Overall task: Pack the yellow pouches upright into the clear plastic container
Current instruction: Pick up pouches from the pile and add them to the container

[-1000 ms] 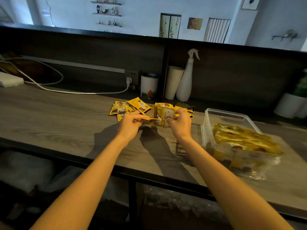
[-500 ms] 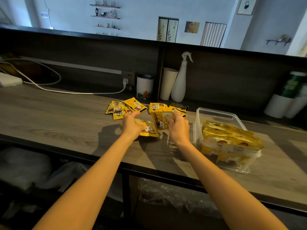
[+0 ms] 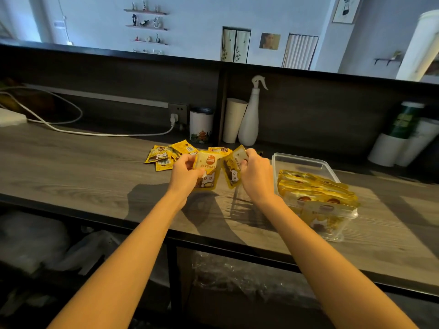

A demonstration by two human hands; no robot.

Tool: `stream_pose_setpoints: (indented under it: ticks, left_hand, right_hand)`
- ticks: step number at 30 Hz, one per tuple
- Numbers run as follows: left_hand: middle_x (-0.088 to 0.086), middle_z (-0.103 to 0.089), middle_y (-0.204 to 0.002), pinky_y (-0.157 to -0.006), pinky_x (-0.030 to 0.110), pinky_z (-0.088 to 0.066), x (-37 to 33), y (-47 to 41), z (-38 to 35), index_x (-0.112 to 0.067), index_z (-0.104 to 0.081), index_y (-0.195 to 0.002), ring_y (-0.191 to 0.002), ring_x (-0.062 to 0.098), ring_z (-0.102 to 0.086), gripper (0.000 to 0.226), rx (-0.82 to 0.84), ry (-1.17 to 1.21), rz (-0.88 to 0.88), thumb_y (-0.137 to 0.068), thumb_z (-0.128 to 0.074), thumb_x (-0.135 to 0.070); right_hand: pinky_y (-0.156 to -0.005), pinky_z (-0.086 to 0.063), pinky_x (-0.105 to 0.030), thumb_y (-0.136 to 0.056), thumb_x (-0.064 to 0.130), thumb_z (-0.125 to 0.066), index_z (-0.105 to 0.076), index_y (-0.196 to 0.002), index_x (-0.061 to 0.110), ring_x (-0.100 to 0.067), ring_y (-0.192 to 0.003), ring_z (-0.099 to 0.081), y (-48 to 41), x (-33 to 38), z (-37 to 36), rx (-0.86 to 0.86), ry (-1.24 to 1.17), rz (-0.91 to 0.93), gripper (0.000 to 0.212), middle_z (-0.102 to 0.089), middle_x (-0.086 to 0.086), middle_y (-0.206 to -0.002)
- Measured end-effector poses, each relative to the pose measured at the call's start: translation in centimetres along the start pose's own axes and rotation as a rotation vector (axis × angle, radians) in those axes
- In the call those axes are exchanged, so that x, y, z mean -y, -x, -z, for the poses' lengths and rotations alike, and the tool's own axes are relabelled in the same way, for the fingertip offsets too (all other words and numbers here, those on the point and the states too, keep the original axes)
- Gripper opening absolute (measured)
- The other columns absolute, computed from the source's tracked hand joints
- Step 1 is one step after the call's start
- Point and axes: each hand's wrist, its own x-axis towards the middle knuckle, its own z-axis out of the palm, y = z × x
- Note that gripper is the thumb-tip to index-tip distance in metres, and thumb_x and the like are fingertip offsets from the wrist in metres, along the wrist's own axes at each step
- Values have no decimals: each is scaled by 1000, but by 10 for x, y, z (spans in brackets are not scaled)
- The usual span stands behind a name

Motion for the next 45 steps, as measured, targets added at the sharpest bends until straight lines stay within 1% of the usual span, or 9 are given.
stream_pose_setpoints:
  ticks: [9,12,19,24,28,31,37,41,45]
  left_hand:
    - [3,-63,-101,-70,24,-53,12,25,8,-13,-56,-105,-94,16,-62,16,54,59,-62,-90,-56,-9]
    - [-1,-66,-90,-73,26,-55,9,24,11,-19,-60,-84,-91,16,-64,9,37,1,-94,-88,-59,-12]
    - [-8,-65,-79,-61,11,-52,-29,17,2,-19,-61,-76,-78,4,-62,16,-50,98,-205,-88,-60,-8]
    - [-6,-62,-75,-54,4,-48,-72,8,-23,-7,-64,-87,-72,2,-59,3,-34,161,-294,-87,-61,-9]
    - [-3,-62,-75,-60,7,-50,-94,5,-54,-4,-66,-91,-72,3,-58,7,71,206,-303,-85,-63,-6]
    - [-4,-64,-77,-66,15,-52,-98,3,-81,-10,-65,-87,-75,4,-59,5,134,189,-305,-85,-63,-7]
    - [3,-63,-90,-58,3,-47,-95,4,-133,4,-65,-105,-70,1,-55,26,175,68,-348,-84,-52,12]
    - [15,-69,-98,-77,25,-53,-84,5,-153,1,-69,-101,-85,19,-63,26,201,-93,-388,-81,-56,9]
    - [9,-68,-96,-75,25,-49,-73,7,-157,-5,-69,-102,-88,14,-60,25,226,-281,-431,-82,-58,4]
  right_hand:
    - [-78,-49,-39,-92,5,-42,-56,-113,7,-31,-101,-58,6,-1,0,309,194,25,25,-62,-13,-112]
    - [-74,-45,-35,-92,6,-45,-54,-113,5,-30,-101,-57,6,0,5,330,210,37,23,-61,-14,-111]
    - [-79,-53,-43,-91,9,-50,-62,-96,4,-30,-92,-61,-10,9,26,98,12,61,14,-66,-14,-94]
    - [-80,-54,-45,-93,15,-50,-65,-104,11,-29,-94,-62,-30,7,65,-93,-64,25,19,-68,-12,-100]
    - [-83,-54,-46,-93,15,-50,-65,-110,15,-27,-98,-64,-45,-18,95,-170,-67,-18,23,-69,-10,-103]
    - [-84,-55,-42,-94,16,-50,-66,-109,15,-23,-96,-66,-47,-46,116,-165,-51,-39,22,-70,-7,-100]
    - [-87,-52,-40,-92,14,-53,-70,-104,12,-24,-99,-63,-39,-102,140,-134,-40,-142,22,-70,-8,-102]
    - [-88,-52,-41,-91,14,-55,-70,-104,11,-23,-99,-64,-36,-131,144,-99,-38,-178,20,-71,-8,-102]
    - [-87,-54,-39,-91,13,-56,-69,-107,10,-21,-99,-64,-32,-145,142,-46,-78,-181,21,-70,-9,-104]
